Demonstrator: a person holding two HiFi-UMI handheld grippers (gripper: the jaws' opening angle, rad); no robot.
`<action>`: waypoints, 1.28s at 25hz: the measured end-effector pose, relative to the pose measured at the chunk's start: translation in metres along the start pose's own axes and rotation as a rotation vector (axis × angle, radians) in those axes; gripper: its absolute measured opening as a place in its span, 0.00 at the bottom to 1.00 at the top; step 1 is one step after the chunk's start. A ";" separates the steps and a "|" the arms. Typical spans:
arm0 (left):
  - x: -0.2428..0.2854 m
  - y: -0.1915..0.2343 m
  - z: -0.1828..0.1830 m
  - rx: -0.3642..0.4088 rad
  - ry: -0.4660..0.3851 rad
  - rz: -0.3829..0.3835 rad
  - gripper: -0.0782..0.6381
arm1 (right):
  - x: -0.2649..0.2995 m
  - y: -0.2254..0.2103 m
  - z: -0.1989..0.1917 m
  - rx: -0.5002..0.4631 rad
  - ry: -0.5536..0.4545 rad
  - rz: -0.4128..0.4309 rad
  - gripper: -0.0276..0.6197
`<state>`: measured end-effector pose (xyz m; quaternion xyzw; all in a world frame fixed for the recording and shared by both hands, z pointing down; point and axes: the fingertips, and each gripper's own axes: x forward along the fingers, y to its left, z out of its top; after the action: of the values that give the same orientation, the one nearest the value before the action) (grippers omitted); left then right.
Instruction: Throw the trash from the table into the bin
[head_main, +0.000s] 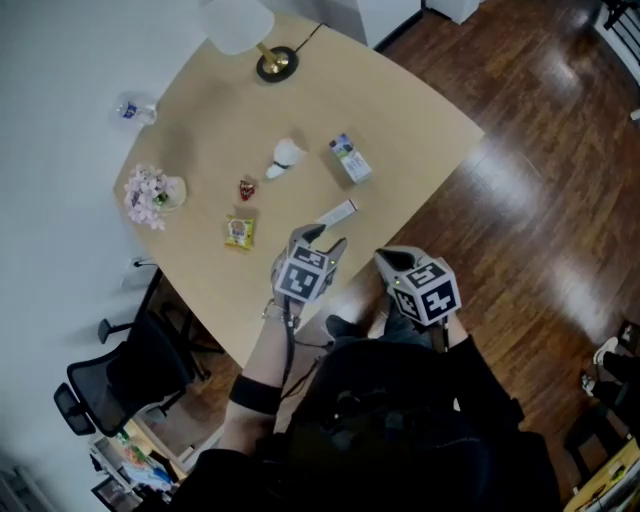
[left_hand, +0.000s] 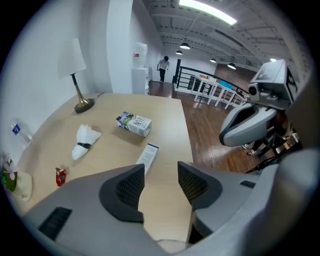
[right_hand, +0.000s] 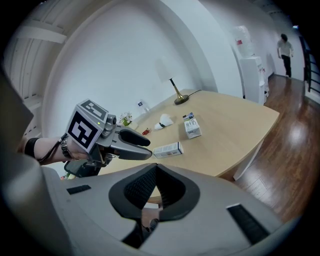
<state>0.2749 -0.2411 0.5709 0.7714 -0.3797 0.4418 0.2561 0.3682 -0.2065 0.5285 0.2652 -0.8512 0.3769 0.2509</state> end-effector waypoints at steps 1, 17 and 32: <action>0.006 0.003 0.003 0.006 0.007 -0.002 0.41 | 0.001 -0.004 0.001 0.000 0.002 -0.002 0.05; 0.083 0.029 -0.023 0.128 0.187 -0.045 0.45 | 0.011 -0.034 -0.003 0.046 0.012 -0.029 0.05; -0.007 0.002 -0.009 -0.088 0.013 0.031 0.32 | 0.012 -0.014 0.010 -0.047 0.024 0.004 0.06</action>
<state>0.2667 -0.2332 0.5692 0.7506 -0.4091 0.4336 0.2850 0.3664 -0.2258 0.5367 0.2530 -0.8573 0.3607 0.2663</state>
